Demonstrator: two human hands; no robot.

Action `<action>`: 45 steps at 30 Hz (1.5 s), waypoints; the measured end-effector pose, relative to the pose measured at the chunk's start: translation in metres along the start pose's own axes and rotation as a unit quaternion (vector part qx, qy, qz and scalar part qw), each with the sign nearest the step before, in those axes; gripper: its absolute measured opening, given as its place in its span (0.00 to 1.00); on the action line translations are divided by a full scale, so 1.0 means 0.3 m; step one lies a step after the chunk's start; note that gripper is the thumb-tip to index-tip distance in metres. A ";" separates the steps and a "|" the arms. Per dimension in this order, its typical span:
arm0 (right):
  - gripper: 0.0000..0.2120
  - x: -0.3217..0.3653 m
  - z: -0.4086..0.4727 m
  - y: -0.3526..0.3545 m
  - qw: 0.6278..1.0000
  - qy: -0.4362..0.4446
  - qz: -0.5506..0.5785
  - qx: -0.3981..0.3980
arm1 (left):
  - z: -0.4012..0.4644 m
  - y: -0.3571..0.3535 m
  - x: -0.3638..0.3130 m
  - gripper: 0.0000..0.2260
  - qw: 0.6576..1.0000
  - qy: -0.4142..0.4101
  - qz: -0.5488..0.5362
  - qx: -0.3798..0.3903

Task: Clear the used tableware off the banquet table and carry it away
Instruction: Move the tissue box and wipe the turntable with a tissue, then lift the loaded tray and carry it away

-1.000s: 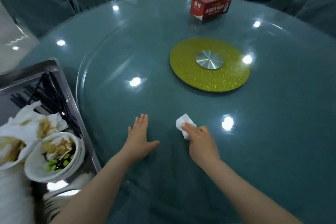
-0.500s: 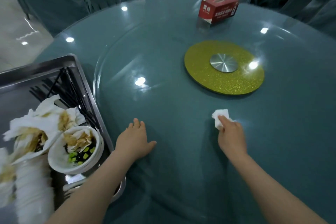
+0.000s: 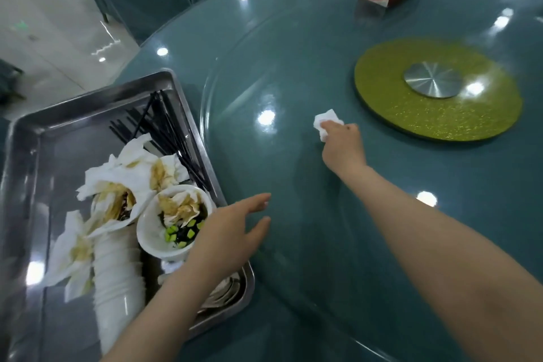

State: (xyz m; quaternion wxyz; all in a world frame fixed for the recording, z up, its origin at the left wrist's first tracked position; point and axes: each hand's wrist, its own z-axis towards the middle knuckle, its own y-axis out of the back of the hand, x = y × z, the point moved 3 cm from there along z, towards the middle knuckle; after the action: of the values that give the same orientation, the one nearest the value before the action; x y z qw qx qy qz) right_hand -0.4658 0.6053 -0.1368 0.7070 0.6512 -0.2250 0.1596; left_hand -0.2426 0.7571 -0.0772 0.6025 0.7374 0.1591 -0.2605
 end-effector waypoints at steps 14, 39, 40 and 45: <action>0.26 0.128 -0.573 -0.029 0.983 0.095 0.002 0.159 | -0.383 0.258 0.283 0.16 0.952 0.139 -0.157 -0.223; 0.14 0.645 -0.833 -0.178 0.963 0.233 -0.045 0.126 | -0.847 0.266 0.860 0.29 0.910 0.355 -0.118 -0.181; 0.13 0.583 -0.859 -0.173 0.960 0.240 -0.089 0.117 | -0.856 0.254 0.860 0.28 0.909 0.351 -0.121 -0.187; 0.14 0.408 -0.937 -0.159 0.946 0.238 -0.154 0.158 | -0.894 0.209 0.826 0.29 0.901 0.359 -0.127 -0.209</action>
State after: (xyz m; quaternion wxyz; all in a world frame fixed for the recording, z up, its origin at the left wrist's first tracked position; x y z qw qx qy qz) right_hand -0.3063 0.8712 -0.1270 0.6440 0.7241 0.0809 0.2332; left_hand 0.0452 0.9840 -0.1325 0.6062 0.6118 0.5080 -0.0131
